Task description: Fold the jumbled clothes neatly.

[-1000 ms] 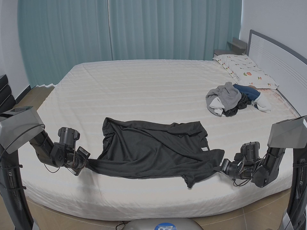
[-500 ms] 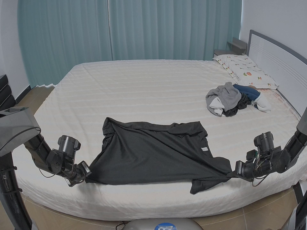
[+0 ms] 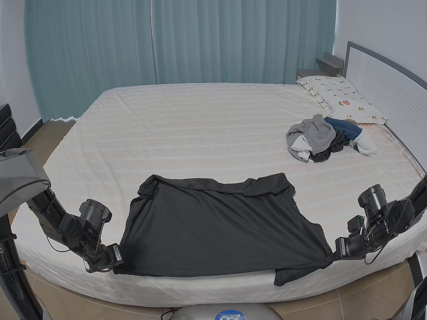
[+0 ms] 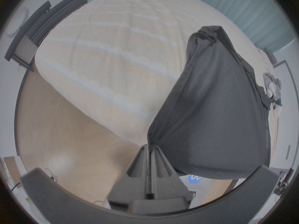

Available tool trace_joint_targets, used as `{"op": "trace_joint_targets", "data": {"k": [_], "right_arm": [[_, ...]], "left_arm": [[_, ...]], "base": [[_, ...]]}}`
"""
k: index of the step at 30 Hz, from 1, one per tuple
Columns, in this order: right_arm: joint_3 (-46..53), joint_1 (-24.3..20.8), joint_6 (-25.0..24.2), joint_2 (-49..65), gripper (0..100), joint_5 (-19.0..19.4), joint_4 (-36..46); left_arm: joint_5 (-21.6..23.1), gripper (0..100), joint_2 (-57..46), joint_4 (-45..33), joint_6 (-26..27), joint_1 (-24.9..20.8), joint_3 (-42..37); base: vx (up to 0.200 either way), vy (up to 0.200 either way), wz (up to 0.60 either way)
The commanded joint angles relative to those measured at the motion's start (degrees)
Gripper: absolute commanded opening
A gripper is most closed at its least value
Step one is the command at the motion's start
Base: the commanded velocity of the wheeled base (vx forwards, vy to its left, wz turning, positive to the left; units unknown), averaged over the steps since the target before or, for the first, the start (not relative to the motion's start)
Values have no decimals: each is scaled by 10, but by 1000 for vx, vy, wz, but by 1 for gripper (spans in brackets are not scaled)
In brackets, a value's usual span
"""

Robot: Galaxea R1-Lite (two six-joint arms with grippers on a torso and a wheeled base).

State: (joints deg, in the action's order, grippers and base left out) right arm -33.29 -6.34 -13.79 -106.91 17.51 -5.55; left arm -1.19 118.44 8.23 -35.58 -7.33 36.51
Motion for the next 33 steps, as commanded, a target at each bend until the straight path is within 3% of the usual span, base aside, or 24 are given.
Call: {"op": "trace_joint_targets", "data": {"k": [1,12,13,14,23,28,33], "right_arm": [[-4,-1,17,-22,0,-16,8],[-22,-4,23,-95,0,-31,-8],[-24,-4,22,-97,0,-31,-14],[-24,-4,22,-102,100,-31,-21],[-33,2,-12,-95,100,-28,-58],[-33,-3,-86,-109,100,-30,-142],[-35,-4,-129,-131,100,-27,-199]], "left_arm": [[0,0,-1,-20,10,-10,-4],[1,0,17,-28,10,-24,1],[2,100,16,-28,9,-25,3],[3,100,16,-28,7,-25,4],[8,100,13,-18,-26,-22,31],[21,100,14,31,-54,-22,32],[36,100,18,64,-94,-23,41]], "base": [[0,0,0],[0,0,0],[0,0,0],[0,0,0],[0,0,0],[0,0,0],[0,0,0]]}}
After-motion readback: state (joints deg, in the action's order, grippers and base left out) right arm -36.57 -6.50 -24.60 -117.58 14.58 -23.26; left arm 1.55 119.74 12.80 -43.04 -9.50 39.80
